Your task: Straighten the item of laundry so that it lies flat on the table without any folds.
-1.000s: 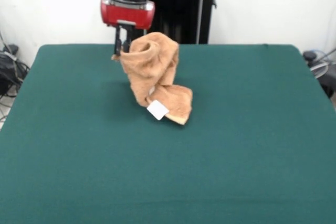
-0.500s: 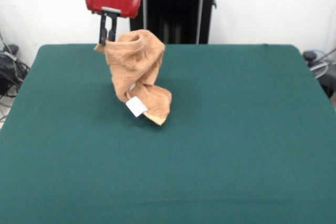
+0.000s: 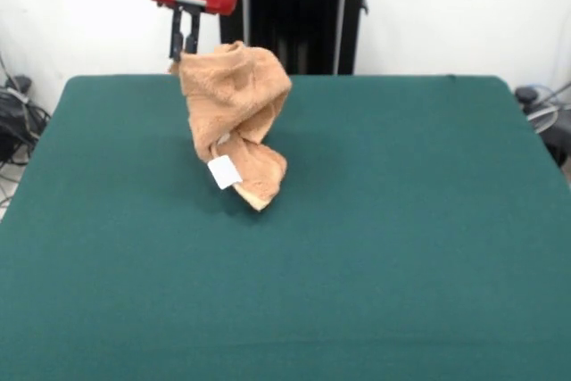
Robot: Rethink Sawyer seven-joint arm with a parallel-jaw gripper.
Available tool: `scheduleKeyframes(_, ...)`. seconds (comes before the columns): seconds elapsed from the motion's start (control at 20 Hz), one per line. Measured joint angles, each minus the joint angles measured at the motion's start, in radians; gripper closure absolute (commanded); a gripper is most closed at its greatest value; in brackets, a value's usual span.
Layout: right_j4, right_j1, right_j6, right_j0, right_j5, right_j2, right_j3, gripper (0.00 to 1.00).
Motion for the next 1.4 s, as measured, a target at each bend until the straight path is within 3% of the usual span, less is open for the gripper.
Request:
scheduleKeyframes(0.85, 0.019, -0.253, 0.0, -0.123, 0.199, 0.061, 0.098, 1.0)
scheduleKeyframes(1.4, 0.028, -0.383, 0.0, -0.137, 0.284, 0.087, 0.12, 1.0)
